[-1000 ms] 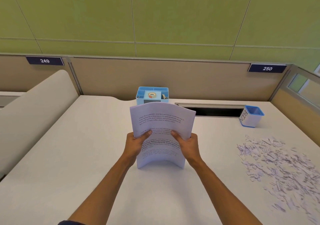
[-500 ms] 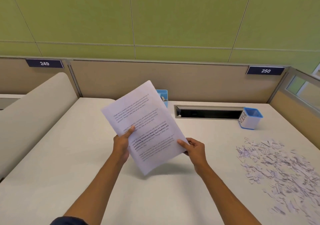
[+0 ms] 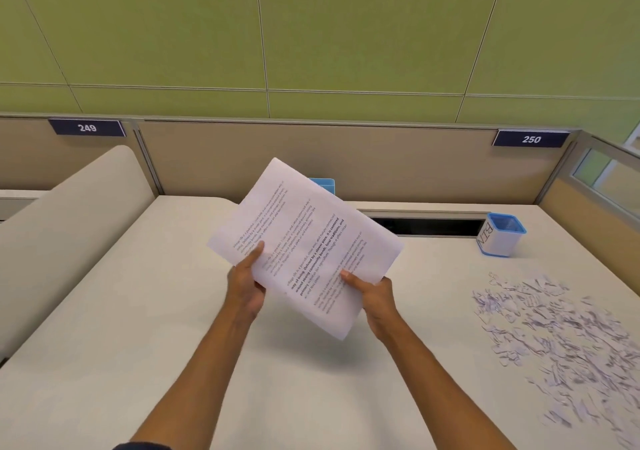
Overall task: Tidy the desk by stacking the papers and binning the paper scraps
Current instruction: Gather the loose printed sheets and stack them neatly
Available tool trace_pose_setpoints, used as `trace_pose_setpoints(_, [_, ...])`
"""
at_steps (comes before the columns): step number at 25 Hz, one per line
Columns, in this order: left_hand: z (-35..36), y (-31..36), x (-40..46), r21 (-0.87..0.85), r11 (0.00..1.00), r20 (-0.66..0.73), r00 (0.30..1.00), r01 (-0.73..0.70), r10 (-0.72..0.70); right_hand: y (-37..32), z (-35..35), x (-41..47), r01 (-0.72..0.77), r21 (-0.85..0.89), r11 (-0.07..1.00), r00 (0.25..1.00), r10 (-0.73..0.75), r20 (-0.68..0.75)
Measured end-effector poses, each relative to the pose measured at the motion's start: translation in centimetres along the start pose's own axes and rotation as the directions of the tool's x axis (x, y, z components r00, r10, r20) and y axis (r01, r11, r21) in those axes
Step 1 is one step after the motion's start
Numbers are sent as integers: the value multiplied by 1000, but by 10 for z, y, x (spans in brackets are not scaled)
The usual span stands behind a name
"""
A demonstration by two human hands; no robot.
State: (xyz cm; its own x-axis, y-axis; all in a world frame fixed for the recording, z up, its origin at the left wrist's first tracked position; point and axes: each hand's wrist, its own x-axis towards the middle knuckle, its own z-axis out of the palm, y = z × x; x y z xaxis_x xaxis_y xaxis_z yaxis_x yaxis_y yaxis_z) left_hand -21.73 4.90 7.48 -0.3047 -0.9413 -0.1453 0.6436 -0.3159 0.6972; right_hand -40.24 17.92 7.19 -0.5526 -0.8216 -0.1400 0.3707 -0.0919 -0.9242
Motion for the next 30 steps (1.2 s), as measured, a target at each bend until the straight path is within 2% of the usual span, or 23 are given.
trace_pose_setpoints(2, [-6,25,5,110,992,-102,992,-61,73,-7,-14,5,45,-98,994,998,-49,-43])
trace_pose_setpoints(3, [-8,36,7,234,969,-139,983,-85,120,-10,-20,9,49,-143,988,996,-58,-60])
trace_pose_setpoints(6, [-13,47,9,642,759,-72,976,-114,208,-8,-29,18,42,-265,963,991,-74,-112])
trace_pose_setpoints(8, [-12,38,7,772,629,-5,989,-90,147,-4,-28,19,57,-344,937,987,-105,-123])
trace_pose_setpoints(10, [-13,27,7,791,609,0,997,-49,79,2,-23,16,90,-400,912,982,-148,-117])
trace_pose_setpoints(13, [-20,5,4,701,713,-52,998,18,26,17,-18,8,104,-417,903,972,-181,-149])
trace_pose_setpoints(15, [-30,-10,-1,665,744,-103,994,57,17,28,-18,3,87,-425,901,974,-166,-153])
trace_pose_setpoints(20, [-42,-18,-13,699,715,-67,995,-4,71,31,-24,-3,94,-428,899,978,-163,-128])
trace_pose_setpoints(24, [-35,-13,-12,703,710,-3,999,-28,43,24,-21,-1,123,-433,893,976,-188,-111])
trace_pose_setpoints(30, [-38,-20,-15,704,708,9,999,-44,53,29,-20,-3,126,-398,909,979,-179,-100])
